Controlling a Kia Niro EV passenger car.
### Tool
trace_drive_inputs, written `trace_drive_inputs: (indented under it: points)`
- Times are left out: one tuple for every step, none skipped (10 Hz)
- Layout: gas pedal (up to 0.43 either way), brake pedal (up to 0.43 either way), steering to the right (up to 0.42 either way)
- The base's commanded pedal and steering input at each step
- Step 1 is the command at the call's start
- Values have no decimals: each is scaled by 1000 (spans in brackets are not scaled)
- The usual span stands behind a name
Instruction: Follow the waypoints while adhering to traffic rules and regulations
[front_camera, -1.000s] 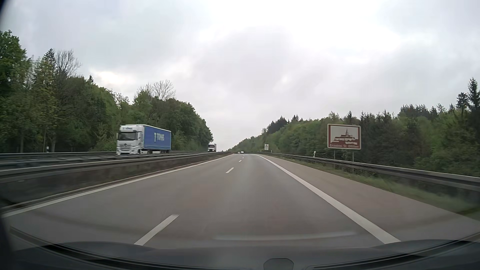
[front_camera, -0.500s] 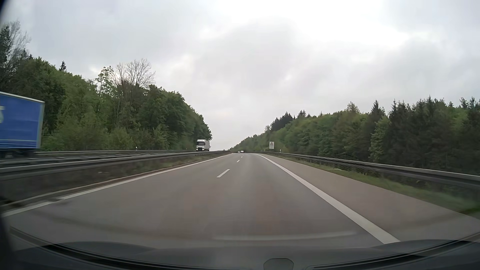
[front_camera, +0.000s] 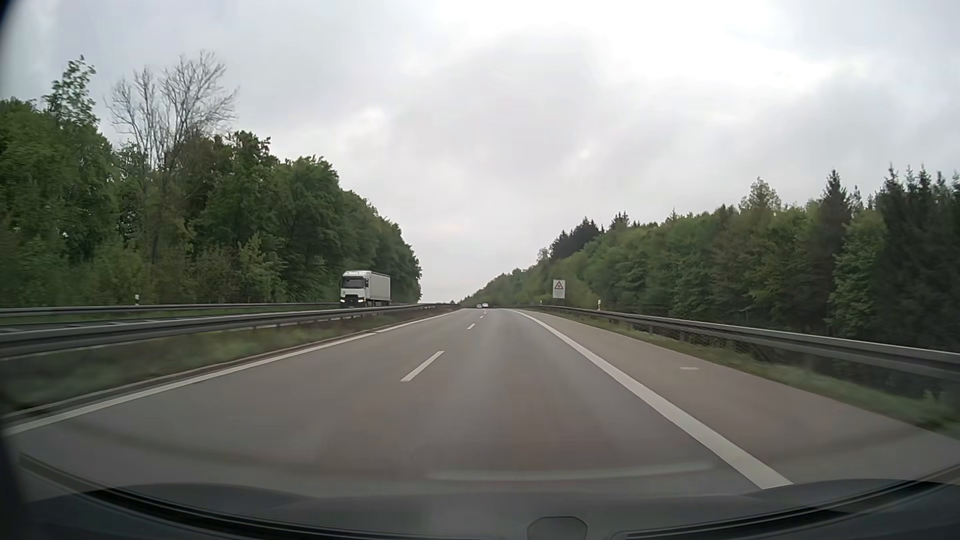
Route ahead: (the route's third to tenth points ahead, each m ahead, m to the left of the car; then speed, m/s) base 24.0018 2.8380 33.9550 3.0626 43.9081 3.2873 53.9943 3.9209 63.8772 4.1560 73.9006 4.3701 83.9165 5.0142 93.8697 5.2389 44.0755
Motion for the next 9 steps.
trace_drive_inputs:
  points:
    - [559, 0, -8]
    - [559, 0, -9]
    - [559, 0, -10]
    - [559, 0, -10]
    - [559, 0, -10]
    - [559, 0, -10]
    - [559, 0, -9]
    - [559, 0, -9]
    - [559, 0, -9]
